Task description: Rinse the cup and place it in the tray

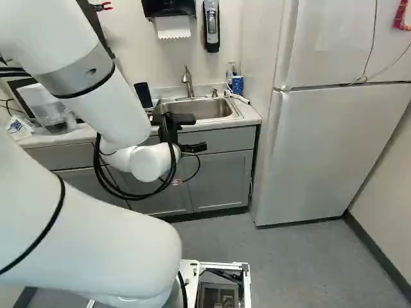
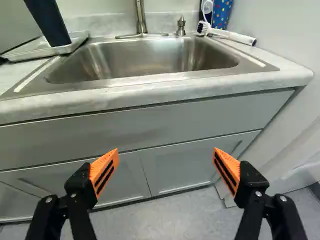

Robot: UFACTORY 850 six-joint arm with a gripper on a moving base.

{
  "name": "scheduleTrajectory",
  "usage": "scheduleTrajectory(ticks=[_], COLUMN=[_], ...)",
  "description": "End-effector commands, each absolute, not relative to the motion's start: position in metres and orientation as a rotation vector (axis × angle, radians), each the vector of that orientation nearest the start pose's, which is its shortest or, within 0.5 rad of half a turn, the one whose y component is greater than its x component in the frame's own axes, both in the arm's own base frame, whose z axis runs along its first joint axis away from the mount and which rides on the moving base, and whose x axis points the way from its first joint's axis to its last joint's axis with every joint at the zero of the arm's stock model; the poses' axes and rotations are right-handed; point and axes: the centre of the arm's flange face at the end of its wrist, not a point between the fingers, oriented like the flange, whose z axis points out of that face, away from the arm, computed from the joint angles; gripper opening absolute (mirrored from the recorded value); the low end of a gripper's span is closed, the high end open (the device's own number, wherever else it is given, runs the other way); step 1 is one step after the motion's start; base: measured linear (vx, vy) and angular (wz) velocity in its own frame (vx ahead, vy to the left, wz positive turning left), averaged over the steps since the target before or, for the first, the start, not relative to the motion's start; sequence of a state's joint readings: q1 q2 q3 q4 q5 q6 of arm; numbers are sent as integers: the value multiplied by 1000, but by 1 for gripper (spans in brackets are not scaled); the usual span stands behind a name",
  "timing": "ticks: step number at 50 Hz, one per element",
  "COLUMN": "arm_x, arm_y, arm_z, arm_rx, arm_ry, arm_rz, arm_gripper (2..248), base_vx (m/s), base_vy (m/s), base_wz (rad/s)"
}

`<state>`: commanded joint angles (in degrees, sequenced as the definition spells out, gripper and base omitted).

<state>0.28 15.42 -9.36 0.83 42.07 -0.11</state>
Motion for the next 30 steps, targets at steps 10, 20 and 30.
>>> scheduleTrajectory(ticks=[10, 20, 30], arm_x=[286, 279, 274], arm_y=[0, 0, 0], arm_z=[375, 371, 368], arm_rx=[-2600, -2581, -2568], arm_ry=[9, 5, 2], arm_rz=[-1765, -1791, -1810], arm_gripper=[247, 247, 247], base_vx=[0, 0, 0], base_vy=[0, 0, 0], base_wz=[0, 0, 0])
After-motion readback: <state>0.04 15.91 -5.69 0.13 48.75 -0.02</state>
